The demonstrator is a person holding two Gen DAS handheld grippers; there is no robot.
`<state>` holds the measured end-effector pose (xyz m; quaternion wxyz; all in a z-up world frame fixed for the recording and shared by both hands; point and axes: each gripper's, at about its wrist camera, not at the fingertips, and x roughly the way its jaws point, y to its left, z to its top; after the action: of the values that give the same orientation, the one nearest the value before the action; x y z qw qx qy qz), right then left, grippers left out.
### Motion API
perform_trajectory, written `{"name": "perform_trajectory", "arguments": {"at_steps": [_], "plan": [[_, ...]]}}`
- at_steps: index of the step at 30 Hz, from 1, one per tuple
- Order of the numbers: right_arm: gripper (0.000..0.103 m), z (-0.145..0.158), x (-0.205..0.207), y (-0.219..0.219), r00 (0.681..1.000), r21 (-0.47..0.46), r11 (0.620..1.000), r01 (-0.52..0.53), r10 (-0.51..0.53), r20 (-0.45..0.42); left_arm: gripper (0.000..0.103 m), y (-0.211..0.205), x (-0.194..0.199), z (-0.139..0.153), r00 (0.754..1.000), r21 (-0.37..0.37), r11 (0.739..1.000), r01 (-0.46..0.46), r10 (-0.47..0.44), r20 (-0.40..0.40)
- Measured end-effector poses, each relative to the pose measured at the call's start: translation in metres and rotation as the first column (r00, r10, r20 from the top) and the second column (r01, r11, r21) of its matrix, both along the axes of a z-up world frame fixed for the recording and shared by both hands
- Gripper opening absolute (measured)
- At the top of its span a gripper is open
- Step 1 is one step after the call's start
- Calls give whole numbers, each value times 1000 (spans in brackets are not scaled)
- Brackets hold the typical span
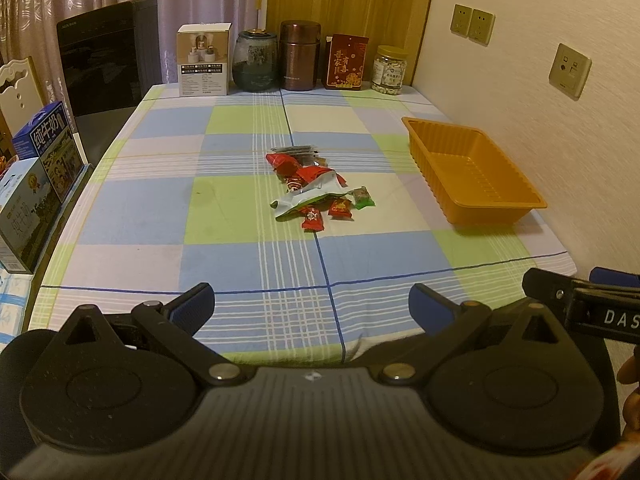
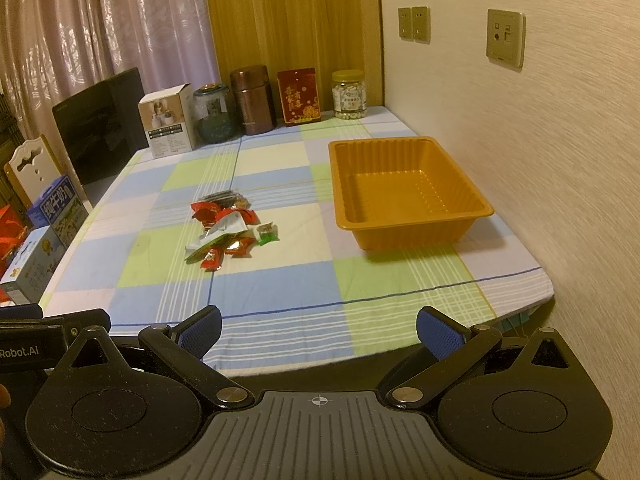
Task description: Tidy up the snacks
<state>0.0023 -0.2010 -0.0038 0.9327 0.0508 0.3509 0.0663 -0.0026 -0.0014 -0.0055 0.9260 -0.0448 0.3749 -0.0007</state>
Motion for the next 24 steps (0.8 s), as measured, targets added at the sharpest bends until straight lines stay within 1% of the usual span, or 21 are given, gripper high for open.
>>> {"name": "perform_trajectory", "arguments": {"at_steps": [24], "plan": [[103,1,0,0,1000,3,1000,1,-1,1,103,-2,0,0,1000,-2,1000,1,-1,-2]]}}
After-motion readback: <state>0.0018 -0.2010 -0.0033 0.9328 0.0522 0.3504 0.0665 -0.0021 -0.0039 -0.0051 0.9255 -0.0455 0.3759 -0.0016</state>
